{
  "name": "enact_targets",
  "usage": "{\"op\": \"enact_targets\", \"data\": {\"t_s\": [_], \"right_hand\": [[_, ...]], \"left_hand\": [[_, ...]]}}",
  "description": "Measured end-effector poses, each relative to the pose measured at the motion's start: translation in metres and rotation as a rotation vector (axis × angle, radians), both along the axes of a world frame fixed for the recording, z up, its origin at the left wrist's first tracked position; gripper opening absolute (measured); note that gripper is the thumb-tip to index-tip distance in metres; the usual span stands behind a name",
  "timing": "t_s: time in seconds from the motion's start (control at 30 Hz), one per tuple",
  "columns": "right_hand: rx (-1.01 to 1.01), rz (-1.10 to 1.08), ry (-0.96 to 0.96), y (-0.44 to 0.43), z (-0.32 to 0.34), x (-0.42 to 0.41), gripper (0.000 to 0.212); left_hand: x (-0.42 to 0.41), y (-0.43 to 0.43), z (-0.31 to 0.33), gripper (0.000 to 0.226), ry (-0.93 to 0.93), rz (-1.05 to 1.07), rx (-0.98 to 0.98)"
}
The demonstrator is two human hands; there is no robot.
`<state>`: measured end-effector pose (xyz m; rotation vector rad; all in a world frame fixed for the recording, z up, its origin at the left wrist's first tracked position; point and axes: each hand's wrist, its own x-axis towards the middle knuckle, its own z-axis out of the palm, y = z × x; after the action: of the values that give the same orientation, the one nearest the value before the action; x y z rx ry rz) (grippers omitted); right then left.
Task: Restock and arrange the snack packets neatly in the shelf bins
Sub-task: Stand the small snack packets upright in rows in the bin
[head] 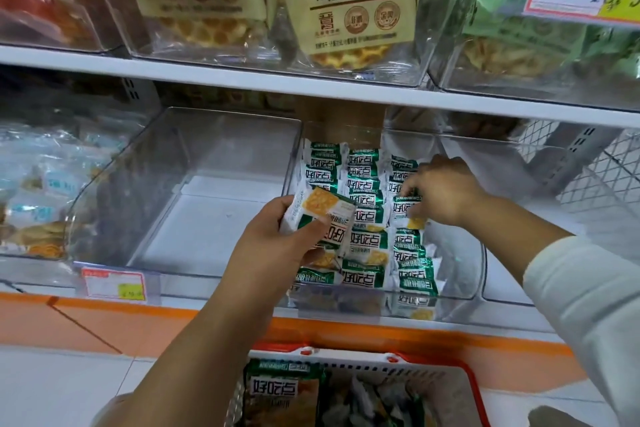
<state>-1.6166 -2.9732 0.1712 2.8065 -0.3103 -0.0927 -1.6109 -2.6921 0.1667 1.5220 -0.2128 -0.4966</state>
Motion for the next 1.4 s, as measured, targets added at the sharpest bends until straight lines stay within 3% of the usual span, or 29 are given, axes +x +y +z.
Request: {"op": "enact_targets", "data": {"t_s": [0.1,0.17,0.27,0.33,0.4,0.53,0.67,0.8,0.87,0.93,1.0,1.13,1.27,1.33,1.4], "right_hand": [[0.022,-0.042,0.01,0.005,-0.002,-0.004,0.043],[0.184,-0.061,-0.153,0.019,-0.001,-0.019,0.042],[0.845,-0.084,-0.458,0.064,0.009,-0.057,0.03],[1.289,-0.115,-0.434,0.098,0.016,-0.083,0.031],[1.492,-0.141,-0.416,0.12,0.012,-0.098,0.04],[1.558,-0.215,-0.543,0.127,0.001,-0.106,0.033],[1.449,-0.187,-0.476,0.12,0.004,-0.112,0.03],[1.621,-0.221,-0.479,0.116,0.002,-0.112,0.033],[1.681,-0.312,-0.449,0.117,-0.003,-0.111,0.037],[1.644,-0.36,-0.456,0.115,-0.006,-0.11,0.031],[1.513,-0.332,-0.508,0.106,-0.002,-0.106,0.023],[0.991,-0.172,-0.576,0.053,0.019,-0.088,0.032],[0.419,-0.005,-0.234,0.012,0.017,-0.058,0.039],[0.275,0.045,-0.081,0.011,0.011,-0.045,0.04],[0.258,0.037,-0.006,0.015,0.002,-0.035,0.041]], "left_hand": [[0.0,0.0,0.0,0.018,0.008,-0.023,-0.003],[0.0,0.001,0.0,0.02,0.013,-0.035,-0.007],[0.0,0.0,0.002,0.023,0.009,-0.058,0.0],[-0.004,-0.002,0.002,0.022,0.012,-0.091,-0.003],[-0.012,-0.004,0.001,0.021,0.022,-0.128,0.009],[-0.025,-0.008,-0.003,0.019,-0.027,-0.177,0.077],[-0.026,-0.006,-0.001,0.042,-0.096,-0.247,0.138],[-0.022,-0.009,-0.002,0.023,-0.171,-0.303,0.205],[-0.019,-0.012,-0.005,0.026,-0.136,-0.242,0.164],[-0.018,-0.016,-0.007,0.028,-0.132,-0.205,0.129],[-0.016,-0.017,-0.008,0.027,-0.272,-0.132,0.191],[-0.001,-0.003,-0.003,0.04,-0.575,0.192,0.303],[0.015,0.009,-0.015,0.063,-0.506,0.165,0.502],[0.016,0.011,-0.019,0.057,-0.495,0.105,0.57],[0.016,0.012,-0.019,0.044,-0.515,0.077,0.581]]}}
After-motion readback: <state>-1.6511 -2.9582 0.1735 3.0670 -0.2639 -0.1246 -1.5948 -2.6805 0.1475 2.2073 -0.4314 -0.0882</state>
